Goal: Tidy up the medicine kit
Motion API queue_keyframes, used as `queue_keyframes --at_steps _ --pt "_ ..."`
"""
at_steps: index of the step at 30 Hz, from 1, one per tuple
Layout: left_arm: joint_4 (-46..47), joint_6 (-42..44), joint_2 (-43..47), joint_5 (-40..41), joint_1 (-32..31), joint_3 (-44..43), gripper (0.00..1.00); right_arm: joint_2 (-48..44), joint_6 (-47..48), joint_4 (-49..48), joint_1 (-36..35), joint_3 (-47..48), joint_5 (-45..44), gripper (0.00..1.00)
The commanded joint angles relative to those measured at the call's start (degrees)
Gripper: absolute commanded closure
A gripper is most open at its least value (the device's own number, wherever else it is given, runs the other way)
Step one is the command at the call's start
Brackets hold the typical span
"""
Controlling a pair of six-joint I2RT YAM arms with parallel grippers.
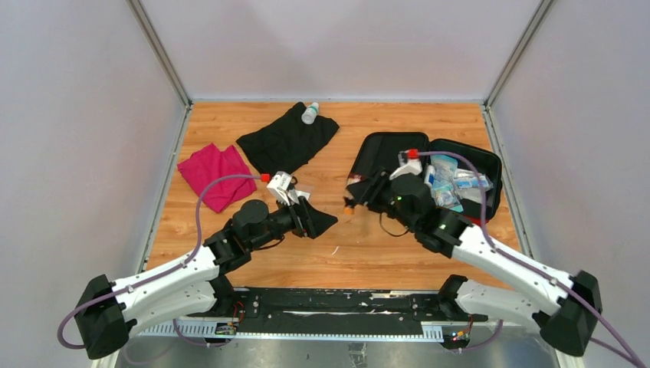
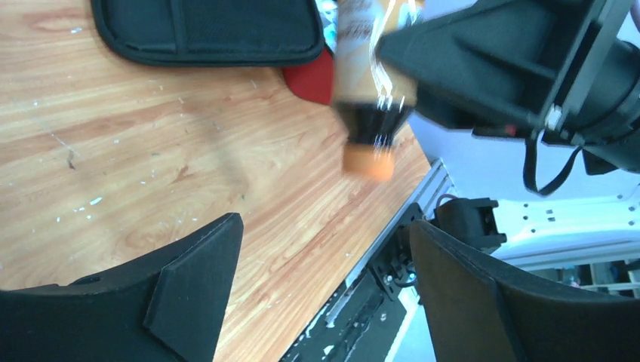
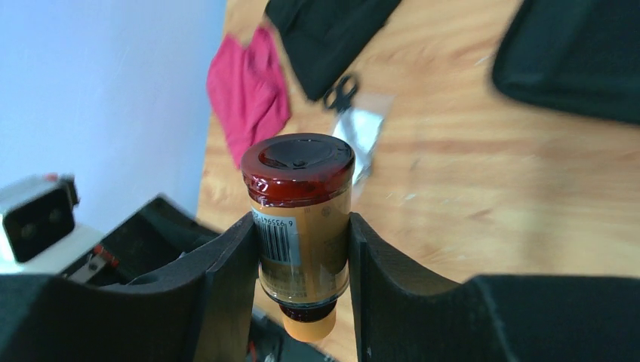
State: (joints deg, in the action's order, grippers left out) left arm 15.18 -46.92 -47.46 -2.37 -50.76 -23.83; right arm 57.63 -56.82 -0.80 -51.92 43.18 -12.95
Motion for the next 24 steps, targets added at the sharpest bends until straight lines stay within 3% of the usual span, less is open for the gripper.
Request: queue_keyframes --at_steps 1,6,12,17,24 --pt "-7.24 5.61 -0.42 -0.02 -0.13 -5.44 0.09 -9.79 7.72 14.57 10.27 3.24 -8.38 0.73" --pt "-18.22 10.21 -2.36 1.92 0.74 -9.84 0.03 -14.73 19.6 26.4 32.87 7.21 -3.02 0.76" --pt "-22.44 12.41 -1.19 2.07 1.57 -10.71 0.03 -1.85 33.73 34.38 55.89 16.11 8.94 0.81" --pt "-25.3 12.85 0.89 2.28 1.89 -10.39 0.03 13.91 37.89 35.03 63.78 22.58 20.3 0.82" --pt "-30.62 14.45 5.08 5.71 2.25 -9.75 0.02 31.9 42.66 36.21 65.58 32.62 17.34 0.83"
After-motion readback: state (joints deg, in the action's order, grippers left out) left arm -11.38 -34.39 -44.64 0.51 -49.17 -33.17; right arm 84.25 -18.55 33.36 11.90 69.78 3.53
